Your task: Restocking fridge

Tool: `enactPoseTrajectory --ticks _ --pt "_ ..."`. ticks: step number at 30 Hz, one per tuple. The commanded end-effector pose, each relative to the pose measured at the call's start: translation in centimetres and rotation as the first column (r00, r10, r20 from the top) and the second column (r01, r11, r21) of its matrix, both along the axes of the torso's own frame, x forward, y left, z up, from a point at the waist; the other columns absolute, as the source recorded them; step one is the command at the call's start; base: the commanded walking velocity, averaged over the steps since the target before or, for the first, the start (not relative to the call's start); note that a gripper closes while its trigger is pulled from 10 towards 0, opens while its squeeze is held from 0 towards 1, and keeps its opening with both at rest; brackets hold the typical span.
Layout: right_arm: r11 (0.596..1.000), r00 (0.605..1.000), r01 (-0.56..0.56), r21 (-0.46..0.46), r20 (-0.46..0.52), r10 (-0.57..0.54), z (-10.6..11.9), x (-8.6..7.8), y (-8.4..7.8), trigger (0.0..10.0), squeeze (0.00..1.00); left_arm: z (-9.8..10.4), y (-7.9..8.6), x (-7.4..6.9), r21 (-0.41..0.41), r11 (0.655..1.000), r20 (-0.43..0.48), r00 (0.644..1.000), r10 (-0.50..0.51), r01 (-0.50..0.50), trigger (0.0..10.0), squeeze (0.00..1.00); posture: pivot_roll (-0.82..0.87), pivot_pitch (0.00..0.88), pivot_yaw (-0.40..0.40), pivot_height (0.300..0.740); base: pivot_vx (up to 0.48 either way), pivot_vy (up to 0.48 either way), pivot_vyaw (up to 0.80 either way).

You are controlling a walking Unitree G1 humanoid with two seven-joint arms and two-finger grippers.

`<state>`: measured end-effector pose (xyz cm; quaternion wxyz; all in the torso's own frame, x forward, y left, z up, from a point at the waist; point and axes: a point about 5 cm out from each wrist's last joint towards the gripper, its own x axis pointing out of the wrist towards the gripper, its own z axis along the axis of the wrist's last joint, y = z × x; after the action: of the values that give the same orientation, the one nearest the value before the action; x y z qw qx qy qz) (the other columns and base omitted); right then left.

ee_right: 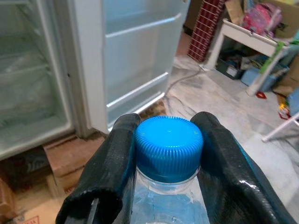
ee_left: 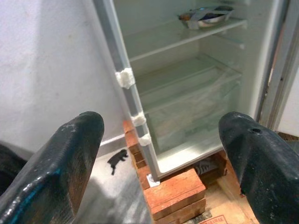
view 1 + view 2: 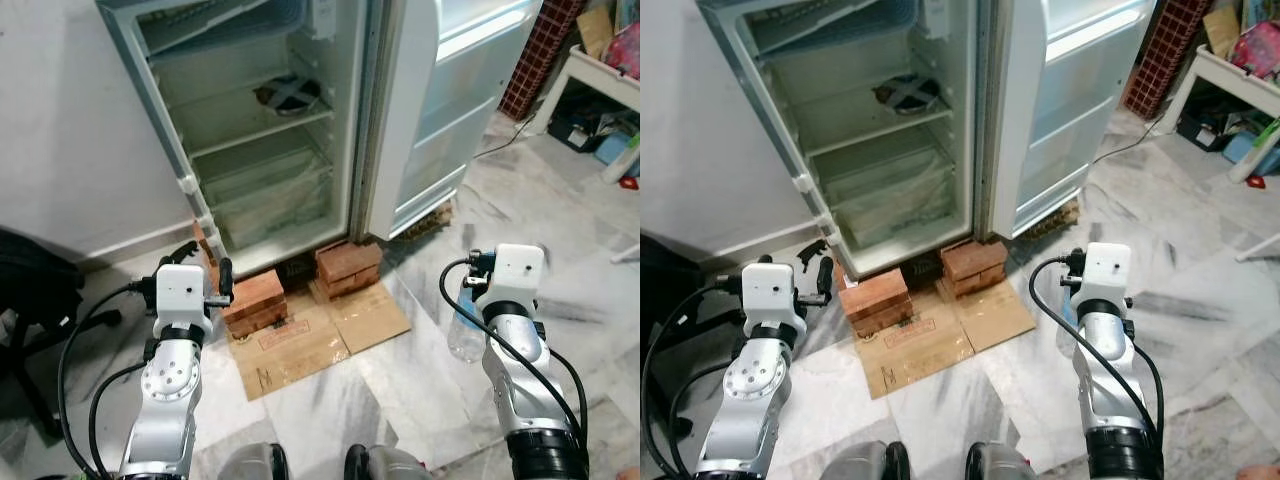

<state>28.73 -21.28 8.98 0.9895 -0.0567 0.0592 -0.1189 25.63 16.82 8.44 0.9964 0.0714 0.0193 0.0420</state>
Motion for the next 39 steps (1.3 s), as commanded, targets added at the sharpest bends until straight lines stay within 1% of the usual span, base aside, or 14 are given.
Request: enactPoseTrajectory --ticks 1,4,5,8,11,15,18,22,29,36,37,39 --pt "1.000 1.000 -0.006 0.015 -0.003 0.006 -0.2 0.1 0.1 10.0 0.00 0.0 0.5 -0.3 0.006 1.000 -0.010 1.000 0.012 -0.012 10.0 0.00 0.01 0.096 0.026 0.740 0.000 0.000 0.00" --pt "1.000 1.000 -0.006 0.024 -0.003 0.006 -0.4 0.2 0.2 10.0 0.00 0.0 0.3 -0.3 -0.001 1.000 -0.015 1.000 0.010 -0.010 10.0 0.00 0.02 0.094 0.028 0.740 0.000 0.000 0.00" --pt "1.000 1.000 -0.009 0.029 0.004 0.009 -0.3 0.3 0.3 10.0 0.00 0.0 0.2 -0.4 0.012 1.000 -0.023 1.000 0.012 -0.012 10.0 0.00 0.02 0.098 0.029 0.740 0.000 0.000 0.00" --pt "0.999 1.000 -0.011 0.034 0.011 0.010 -0.2 0.2 0.4 10.0 0.00 0.0 0.3 -0.7 0.006 1.000 -0.022 0.999 0.024 -0.024 10.0 0.00 0.02 0.103 0.031 0.740 0.000 0.000 0.00" --pt "0.999 0.999 -0.031 0.027 0.012 0.030 -0.4 0.1 0.6 10.0 0.00 -0.3 0.5 -1.0 0.014 0.999 -0.044 0.999 0.030 -0.029 10.0 0.00 0.02 0.112 0.034 0.740 0.000 0.000 0.00" --pt "0.999 0.999 -0.050 0.016 0.016 0.050 -0.3 0.1 1.1 10.0 0.00 -0.2 0.5 -1.2 0.024 0.999 -0.048 0.999 0.024 -0.023 10.0 0.00 0.03 0.126 0.040 0.740 0.000 0.000 0.80" --pt "0.998 0.998 -0.053 0.035 0.022 0.052 -0.3 0.1 1.4 10.0 0.00 -0.2 0.2 -1.3 0.019 1.000 -0.065 0.998 -0.023 0.024 10.0 0.00 0.03 0.132 0.044 0.740 0.000 0.000 0.80" --pt "0.998 0.998 -0.052 0.043 0.030 0.050 -0.1 0.3 1.4 10.0 0.00 -0.2 0.0 -1.5 0.010 0.999 -0.067 0.997 -0.050 0.050 10.0 0.00 0.03 0.137 0.046 0.740 0.000 0.000 0.80" --pt "0.992 0.994 -0.101 0.074 0.053 0.097 0.4 0.7 1.8 10.0 0.00 -0.2 -0.4 -1.4 0.000 0.998 -0.079 0.995 -0.058 0.058 10.0 0.00 0.03 0.139 0.046 0.740 0.000 0.000 0.80" --pt "0.989 0.991 -0.122 0.088 0.057 0.117 0.5 0.7 2.1 10.0 0.00 -0.1 -0.6 -1.2 -0.003 0.998 -0.080 0.995 -0.063 0.063 10.0 0.00 0.02 0.142 0.044 0.740 0.000 0.000 0.80" --pt "0.986 0.991 -0.124 0.116 0.060 0.117 0.4 0.6 2.2 10.0 0.00 -0.1 -0.6 -1.2 0.003 0.998 -0.078 0.995 -0.062 0.062 10.0 0.00 0.02 0.141 0.043 0.740 0.000 0.000 0.00" --pt "0.985 0.991 -0.125 0.119 0.061 0.119 0.4 0.6 2.2 10.0 0.00 -0.1 -0.7 -1.2 0.003 0.998 -0.076 0.995 -0.061 0.061 10.0 0.00 0.02 0.141 0.042 0.740 0.000 0.000 0.00"
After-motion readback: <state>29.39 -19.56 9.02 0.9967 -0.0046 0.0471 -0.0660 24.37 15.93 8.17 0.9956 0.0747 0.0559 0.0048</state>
